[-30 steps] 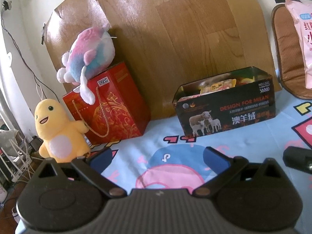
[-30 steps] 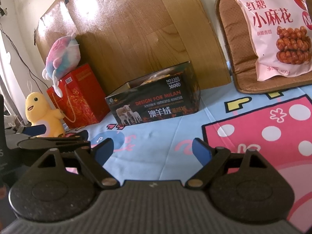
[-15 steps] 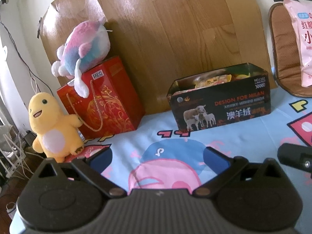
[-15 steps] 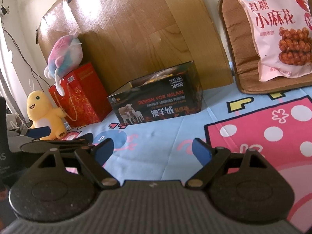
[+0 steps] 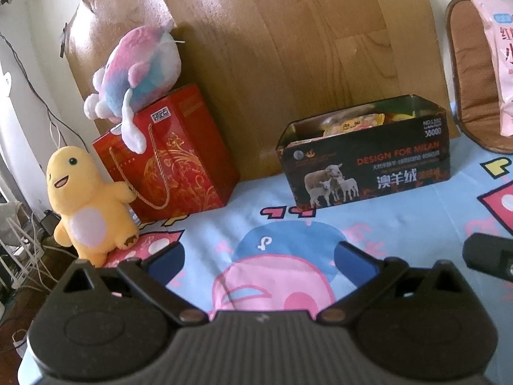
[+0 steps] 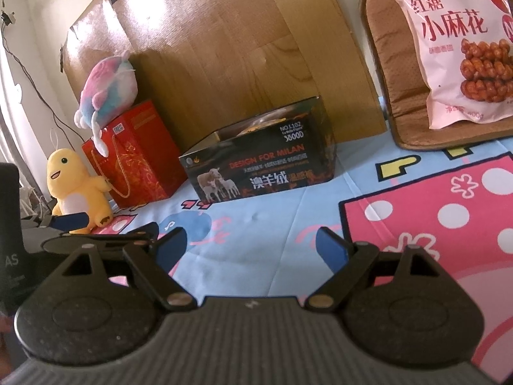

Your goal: Organize snacks

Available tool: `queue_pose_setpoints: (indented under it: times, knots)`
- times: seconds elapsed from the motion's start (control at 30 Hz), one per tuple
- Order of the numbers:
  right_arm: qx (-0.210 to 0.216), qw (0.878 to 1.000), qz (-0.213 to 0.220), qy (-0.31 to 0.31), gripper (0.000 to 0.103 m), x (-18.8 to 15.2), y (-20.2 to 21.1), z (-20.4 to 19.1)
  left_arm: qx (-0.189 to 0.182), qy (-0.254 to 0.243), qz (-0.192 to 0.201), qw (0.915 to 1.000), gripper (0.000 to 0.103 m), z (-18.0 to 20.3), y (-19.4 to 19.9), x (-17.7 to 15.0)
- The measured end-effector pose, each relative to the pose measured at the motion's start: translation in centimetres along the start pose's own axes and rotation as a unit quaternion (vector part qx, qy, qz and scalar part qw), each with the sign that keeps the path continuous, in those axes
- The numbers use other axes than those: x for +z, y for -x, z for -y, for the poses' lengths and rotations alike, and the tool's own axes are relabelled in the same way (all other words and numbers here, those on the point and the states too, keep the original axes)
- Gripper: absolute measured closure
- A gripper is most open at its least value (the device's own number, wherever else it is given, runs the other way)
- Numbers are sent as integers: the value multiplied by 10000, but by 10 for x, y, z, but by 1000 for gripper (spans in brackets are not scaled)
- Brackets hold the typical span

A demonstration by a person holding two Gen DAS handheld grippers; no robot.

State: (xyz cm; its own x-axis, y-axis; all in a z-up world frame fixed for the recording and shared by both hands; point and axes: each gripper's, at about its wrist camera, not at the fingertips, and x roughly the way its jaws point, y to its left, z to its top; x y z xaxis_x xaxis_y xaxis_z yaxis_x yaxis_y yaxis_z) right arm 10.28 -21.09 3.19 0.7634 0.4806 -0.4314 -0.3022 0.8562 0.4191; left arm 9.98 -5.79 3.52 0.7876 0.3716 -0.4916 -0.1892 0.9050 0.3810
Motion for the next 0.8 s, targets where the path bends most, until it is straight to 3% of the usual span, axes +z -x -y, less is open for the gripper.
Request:
queue_pose_setpoints:
  times: [0.37, 0.8]
  knots:
    - [-15, 10000, 40, 6, 13, 1, 2, 0, 192, 13, -2, 9998, 0, -7, 3, 0]
    - [-4, 10000, -28, 50, 13, -1, -1, -2, 142, 150, -69, 9998, 0, -14, 6, -5]
